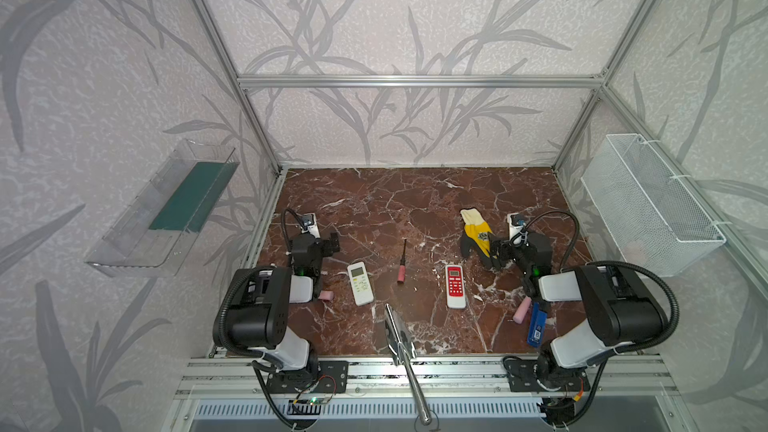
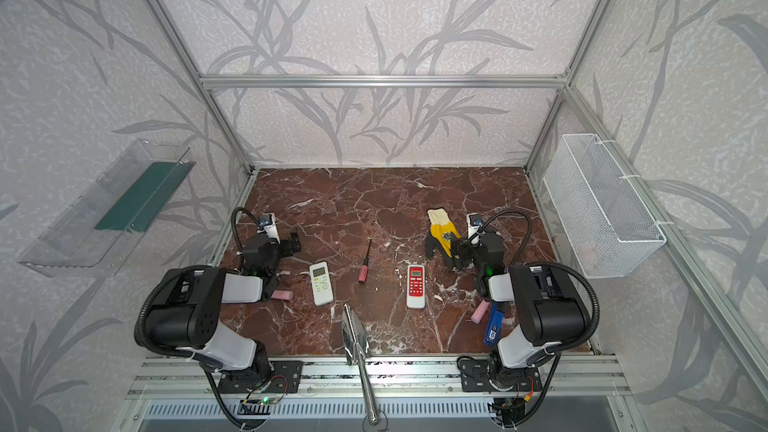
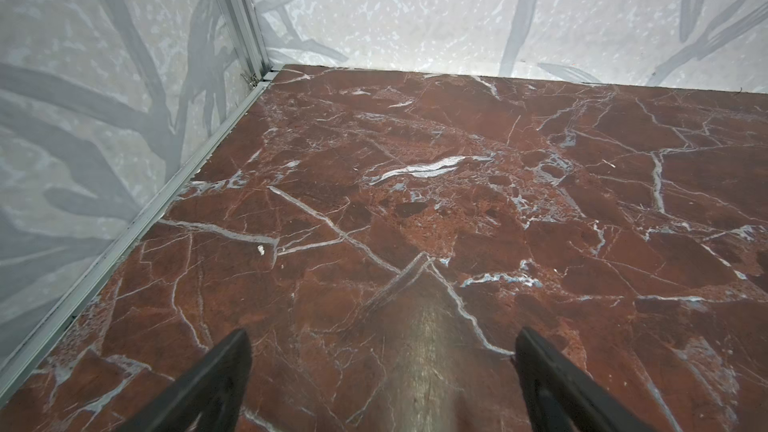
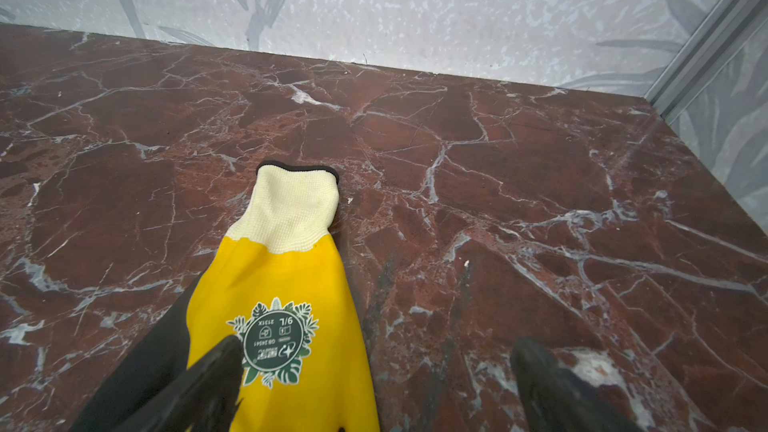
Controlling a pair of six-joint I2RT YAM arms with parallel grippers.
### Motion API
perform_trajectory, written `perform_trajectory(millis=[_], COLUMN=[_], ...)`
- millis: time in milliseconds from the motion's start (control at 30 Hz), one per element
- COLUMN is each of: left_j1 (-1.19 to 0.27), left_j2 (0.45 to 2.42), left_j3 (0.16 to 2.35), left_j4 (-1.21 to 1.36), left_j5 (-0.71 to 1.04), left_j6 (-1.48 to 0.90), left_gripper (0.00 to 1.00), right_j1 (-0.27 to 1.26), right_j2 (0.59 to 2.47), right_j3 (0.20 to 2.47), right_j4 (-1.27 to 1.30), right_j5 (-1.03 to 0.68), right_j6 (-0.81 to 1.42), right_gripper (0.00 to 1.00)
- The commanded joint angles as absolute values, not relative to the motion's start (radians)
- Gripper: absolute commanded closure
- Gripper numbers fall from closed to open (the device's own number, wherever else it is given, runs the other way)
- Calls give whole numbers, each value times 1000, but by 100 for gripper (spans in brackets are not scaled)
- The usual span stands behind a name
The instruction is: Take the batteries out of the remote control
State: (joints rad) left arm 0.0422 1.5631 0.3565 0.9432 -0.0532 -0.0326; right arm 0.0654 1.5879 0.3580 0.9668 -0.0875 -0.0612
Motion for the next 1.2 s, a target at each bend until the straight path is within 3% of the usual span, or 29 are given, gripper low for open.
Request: perform_trajectory(millis=[0, 933, 1167], left_j1=[43, 42, 38], left_j2=[1564, 1540, 1377], left_j3=[374, 372, 566], left_j4=[946, 936, 404], left_j5=[-48, -79, -192], left_j6=[-18, -31, -130], left_gripper=[1, 1, 1], right_j1=[67, 67, 69], right_j2=[1586, 1576, 1430], right_j3=[376, 367, 404], right_j4=[979, 986, 791], right_j5=[-91, -97, -98], right_j6=[-69, -72, -67], right_gripper=[1, 1, 1])
